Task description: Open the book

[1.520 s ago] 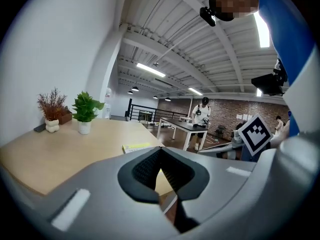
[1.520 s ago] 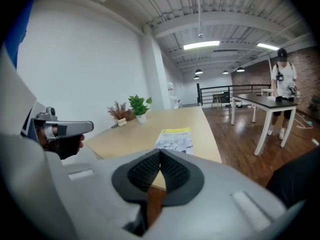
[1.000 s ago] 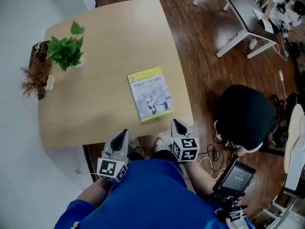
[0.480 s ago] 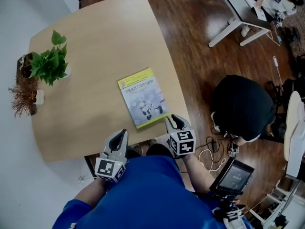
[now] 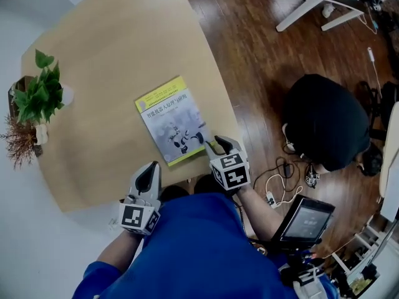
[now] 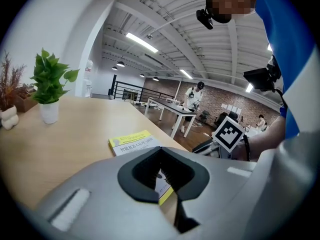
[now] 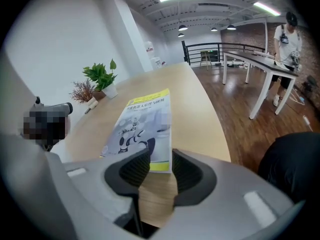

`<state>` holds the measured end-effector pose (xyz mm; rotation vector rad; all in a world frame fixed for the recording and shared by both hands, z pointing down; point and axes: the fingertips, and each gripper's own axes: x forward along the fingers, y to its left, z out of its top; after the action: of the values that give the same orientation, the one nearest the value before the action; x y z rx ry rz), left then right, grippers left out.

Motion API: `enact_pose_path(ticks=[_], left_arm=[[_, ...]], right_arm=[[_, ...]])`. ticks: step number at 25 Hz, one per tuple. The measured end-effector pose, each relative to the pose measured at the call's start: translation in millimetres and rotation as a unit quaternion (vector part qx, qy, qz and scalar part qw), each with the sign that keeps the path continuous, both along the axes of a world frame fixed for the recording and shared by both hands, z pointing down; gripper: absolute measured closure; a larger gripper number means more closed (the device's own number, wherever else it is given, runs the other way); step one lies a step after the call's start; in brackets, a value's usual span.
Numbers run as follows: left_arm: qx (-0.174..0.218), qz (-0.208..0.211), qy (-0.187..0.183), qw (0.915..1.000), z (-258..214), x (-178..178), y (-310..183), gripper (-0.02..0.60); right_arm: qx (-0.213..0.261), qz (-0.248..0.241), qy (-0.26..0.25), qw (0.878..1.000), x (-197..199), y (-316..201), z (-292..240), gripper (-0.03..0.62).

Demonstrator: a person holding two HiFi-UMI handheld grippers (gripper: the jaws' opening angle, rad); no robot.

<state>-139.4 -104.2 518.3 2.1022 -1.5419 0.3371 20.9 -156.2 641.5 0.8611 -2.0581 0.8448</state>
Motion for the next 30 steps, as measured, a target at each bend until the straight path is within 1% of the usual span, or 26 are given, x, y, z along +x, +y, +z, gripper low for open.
enact_pose_path(ticks=[5,9,12,14,17,20,23,30], left_arm=[[-0.018,0.003,-0.005,0.9998,6,2,-8,0.575],[-0.001,0.033,-0.005,0.9994,7,6,-11,0.575],[-0.003,0.024,0.002,0.9997,7,4,-13,0.574],[-0.004,0.024,0.0,0.9997,7,2,-13,0.575],[-0.001,0.023,0.003,0.9997,6,2,-15,0.575],[0.003,0.019,0.006,0.9998,7,1,-16,0.575],[-0.001,0.006,0.011,0.9999,5,1,-18,0.575],[0.001,0.006,0.012,0.9999,3,3,-19,0.575]], right_arm=[[-0.013,-0.015,0.008,1.0,-4,-2,7,0.465],[-0.003,-0.032,0.014,0.999,-9,0,-2,0.465],[-0.005,-0.03,0.017,0.999,-10,-1,-2,0.465],[-0.012,-0.023,0.022,0.999,-6,-2,4,0.465],[-0.019,-0.027,0.025,0.999,-5,-1,6,0.465],[-0.016,-0.03,0.025,0.999,-9,0,1,0.465],[-0.01,-0.036,0.036,0.999,-9,1,1,0.465],[-0.004,-0.045,0.044,0.998,-10,1,-1,0.465]])
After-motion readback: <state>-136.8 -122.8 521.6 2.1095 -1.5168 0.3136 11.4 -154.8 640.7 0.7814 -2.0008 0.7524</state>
